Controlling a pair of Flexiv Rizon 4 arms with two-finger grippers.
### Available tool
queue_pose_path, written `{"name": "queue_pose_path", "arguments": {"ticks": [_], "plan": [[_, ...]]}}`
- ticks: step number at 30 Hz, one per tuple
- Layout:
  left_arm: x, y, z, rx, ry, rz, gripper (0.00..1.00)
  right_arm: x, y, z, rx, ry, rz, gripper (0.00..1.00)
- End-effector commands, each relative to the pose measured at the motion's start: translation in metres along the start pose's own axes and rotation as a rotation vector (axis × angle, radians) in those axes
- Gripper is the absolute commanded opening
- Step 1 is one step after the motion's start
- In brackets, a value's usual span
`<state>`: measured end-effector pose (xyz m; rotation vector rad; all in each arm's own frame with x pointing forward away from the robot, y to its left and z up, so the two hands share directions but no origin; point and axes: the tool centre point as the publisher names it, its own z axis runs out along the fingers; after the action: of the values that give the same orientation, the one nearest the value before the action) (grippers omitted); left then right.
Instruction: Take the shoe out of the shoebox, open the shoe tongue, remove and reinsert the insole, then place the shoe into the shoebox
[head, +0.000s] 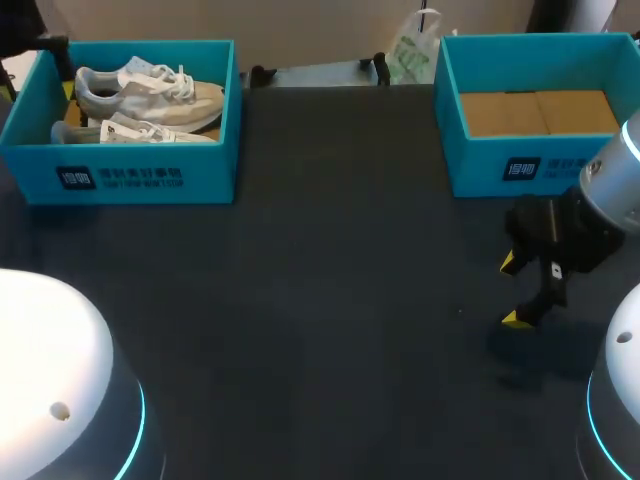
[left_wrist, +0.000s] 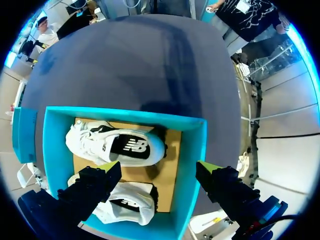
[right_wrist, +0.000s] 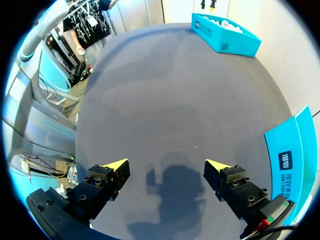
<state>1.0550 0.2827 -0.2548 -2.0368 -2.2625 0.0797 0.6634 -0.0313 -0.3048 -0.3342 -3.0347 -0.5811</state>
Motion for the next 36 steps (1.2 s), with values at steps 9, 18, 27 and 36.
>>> {"name": "queue_pose_path", "arguments": {"ticks": [9, 18, 27, 36], "plan": [[-0.008, -0.008, 0.01, -0.084, 0.004, 0.012, 1.0, 0.001, 0.0, 0.0, 0.001, -0.002, 0.0, 1.0], [-0.006, -0.002, 0.038, -0.042, 0.003, 0.003, 1.0, 0.001, 0.0, 0.0, 0.001, -0.002, 0.0, 1.0], [-0.003, -0.003, 0.049, -0.02, -0.004, 0.015, 1.0, 0.001, 0.0, 0.0, 0.001, -0.002, 0.0, 1.0], [0.001, -0.01, 0.06, -0.014, -0.017, 0.061, 1.0, 0.001, 0.0, 0.0, 0.001, -0.002, 0.0, 1.0]]}}
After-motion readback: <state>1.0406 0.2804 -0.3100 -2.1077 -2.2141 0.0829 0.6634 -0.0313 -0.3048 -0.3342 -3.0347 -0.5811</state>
